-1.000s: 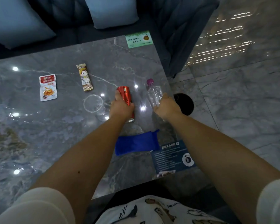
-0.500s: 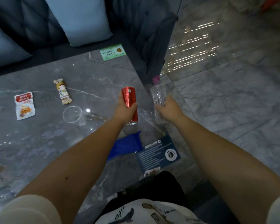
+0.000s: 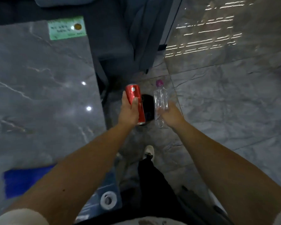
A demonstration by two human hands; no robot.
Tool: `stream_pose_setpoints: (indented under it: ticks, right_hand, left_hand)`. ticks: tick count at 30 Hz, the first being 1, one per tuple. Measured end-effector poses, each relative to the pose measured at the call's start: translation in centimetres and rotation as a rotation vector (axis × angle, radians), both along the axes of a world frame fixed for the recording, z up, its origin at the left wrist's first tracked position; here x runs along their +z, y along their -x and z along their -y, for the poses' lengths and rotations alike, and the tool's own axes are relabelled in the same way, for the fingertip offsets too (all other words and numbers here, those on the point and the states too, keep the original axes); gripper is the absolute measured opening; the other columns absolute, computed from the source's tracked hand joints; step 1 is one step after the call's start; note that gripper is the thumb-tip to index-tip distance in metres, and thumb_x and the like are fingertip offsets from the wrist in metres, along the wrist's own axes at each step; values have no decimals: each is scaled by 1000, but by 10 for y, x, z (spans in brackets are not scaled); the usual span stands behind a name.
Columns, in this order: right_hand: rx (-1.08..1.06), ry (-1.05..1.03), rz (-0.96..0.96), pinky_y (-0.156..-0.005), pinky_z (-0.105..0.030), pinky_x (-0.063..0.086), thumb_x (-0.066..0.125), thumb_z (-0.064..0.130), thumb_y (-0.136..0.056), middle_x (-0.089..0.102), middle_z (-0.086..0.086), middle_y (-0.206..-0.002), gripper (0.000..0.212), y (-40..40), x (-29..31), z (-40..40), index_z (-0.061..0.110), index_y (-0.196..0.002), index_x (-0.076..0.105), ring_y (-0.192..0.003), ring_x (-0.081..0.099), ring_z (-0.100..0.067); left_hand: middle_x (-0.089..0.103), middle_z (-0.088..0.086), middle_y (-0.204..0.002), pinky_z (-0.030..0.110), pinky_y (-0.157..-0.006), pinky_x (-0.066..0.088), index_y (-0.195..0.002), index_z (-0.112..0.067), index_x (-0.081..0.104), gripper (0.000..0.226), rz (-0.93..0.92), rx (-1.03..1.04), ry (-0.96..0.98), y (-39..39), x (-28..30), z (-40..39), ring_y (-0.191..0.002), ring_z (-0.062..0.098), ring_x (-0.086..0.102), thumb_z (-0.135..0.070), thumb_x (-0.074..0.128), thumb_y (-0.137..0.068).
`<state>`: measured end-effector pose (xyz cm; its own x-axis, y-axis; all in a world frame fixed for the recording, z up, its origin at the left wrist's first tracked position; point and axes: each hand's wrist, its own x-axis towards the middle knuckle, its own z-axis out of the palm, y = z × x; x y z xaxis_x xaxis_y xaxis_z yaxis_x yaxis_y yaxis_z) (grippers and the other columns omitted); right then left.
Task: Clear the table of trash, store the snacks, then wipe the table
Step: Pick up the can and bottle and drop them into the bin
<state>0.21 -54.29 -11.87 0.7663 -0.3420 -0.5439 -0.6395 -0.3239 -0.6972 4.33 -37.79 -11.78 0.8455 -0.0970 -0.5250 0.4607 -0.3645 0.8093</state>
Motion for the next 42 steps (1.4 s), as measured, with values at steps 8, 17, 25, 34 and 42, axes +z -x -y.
stream_pose_setpoints:
  ticks: [8, 17, 25, 34, 42]
  right_hand:
    - [20, -31, -77, -80, -31, 51, 67, 20, -84, 67, -4, -98, 25, -39, -149, 48, 15, -106, 55, -92, 64, -19]
    - [35, 31, -96, -84, -39, 53, 69, 25, -81, 65, -13, -105, 41, -71, -298, 45, 8, -114, 54, -96, 64, -28]
    - [0, 34, -168, -86, -35, 52, 74, 39, -78, 53, -15, -134, 74, -76, -346, 33, 11, -136, 38, -112, 57, -27]
    - [-36, -64, -242, -66, -2, 40, 76, 28, -79, 60, -5, -112, 59, -6, -325, 38, 6, -128, 52, -98, 54, -12]
    - [102, -32, -534, -97, -34, 41, 68, 37, -85, 55, -15, -136, 58, 61, -322, 64, 4, -131, 53, -124, 52, -29]
  left_hand:
    - [53, 8, -135, 49, -99, 45, -150, -33, 16, 62, -86, 243, -88, -17, -142, 37, -114, 27, 57, -40, 46, -96]
    - [51, 10, -132, 30, -83, 35, -150, -21, 20, 59, -11, 251, -278, -25, -250, 51, -101, 14, 50, -38, 44, -99]
    - [43, 11, -144, 48, -98, 44, -152, -29, 7, 68, -46, 204, -304, -20, -278, 45, -120, 29, 52, -48, 42, -97]
    - [41, 14, -143, 41, -87, 45, -151, -33, 3, 69, -153, 189, -296, -5, -283, 49, -117, 32, 54, -51, 41, -96]
    - [45, 9, -142, 32, -84, 36, -152, -26, 12, 68, -190, 109, -275, -7, -295, 73, -120, 26, 52, -51, 42, -96]
